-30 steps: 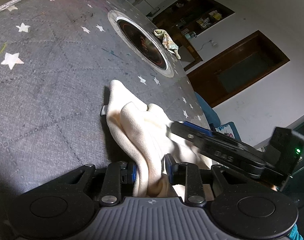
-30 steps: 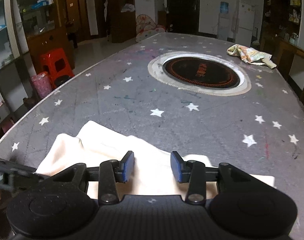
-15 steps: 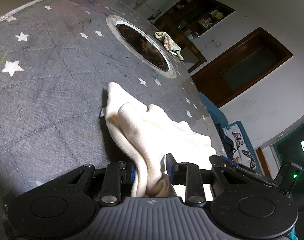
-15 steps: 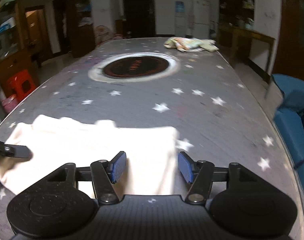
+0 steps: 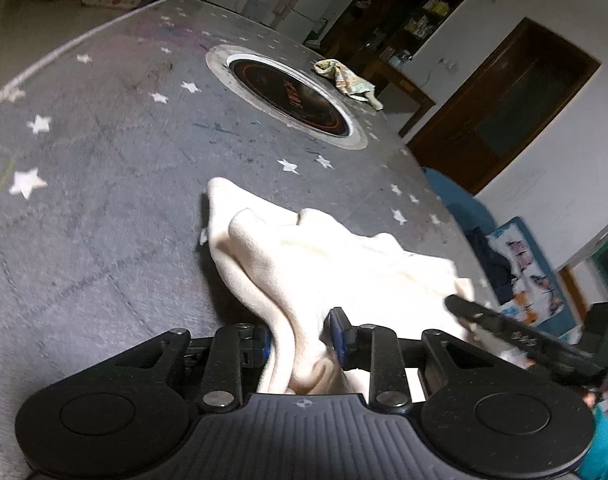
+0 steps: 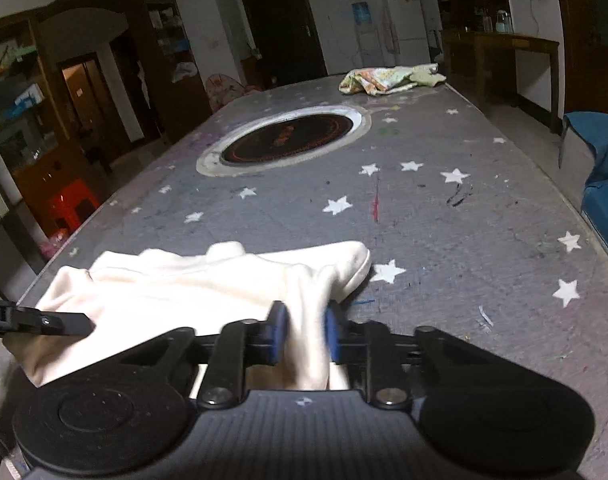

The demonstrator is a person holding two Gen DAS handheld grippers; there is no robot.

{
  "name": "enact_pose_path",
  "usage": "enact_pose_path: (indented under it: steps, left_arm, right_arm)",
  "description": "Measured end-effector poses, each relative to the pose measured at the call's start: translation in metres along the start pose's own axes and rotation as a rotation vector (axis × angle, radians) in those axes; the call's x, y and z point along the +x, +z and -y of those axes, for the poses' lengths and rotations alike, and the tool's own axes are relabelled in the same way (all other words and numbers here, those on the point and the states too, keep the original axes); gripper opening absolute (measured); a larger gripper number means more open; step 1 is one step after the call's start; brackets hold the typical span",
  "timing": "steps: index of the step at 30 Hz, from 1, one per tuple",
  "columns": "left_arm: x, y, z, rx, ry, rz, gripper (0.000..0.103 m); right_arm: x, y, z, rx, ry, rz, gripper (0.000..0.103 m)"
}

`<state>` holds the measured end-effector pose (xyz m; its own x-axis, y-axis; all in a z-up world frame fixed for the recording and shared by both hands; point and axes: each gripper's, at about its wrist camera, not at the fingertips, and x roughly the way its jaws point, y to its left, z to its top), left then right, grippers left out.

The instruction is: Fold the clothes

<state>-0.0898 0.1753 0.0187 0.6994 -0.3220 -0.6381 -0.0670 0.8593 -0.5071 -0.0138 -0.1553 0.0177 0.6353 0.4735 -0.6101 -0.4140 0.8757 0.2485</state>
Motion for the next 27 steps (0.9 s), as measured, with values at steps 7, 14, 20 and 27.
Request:
enact_pose_path:
  steps: [7,14,20,27]
  left_arm:
    - [-0.006,0.013,0.020,0.067,-0.001,0.024,0.021]
    - [0.003,0.034,0.052,0.147,-0.039,0.031,0.019]
    - [0.018,0.055,0.080,0.195,-0.063,0.041,0.019]
    - [0.033,0.091,0.114,0.243,-0.082,0.086,0.019]
  right_arm:
    - [-0.024,0.002,-0.004,0.017,0.037,0.085,0.011]
    - [-0.041,0.015,-0.005,-0.002,0.018,0.156,0.011]
    - [-0.056,0.040,0.003,-0.045,-0.039,0.218,0.011]
    - [-0.064,0.077,0.014,-0.105,-0.104,0.274,0.011]
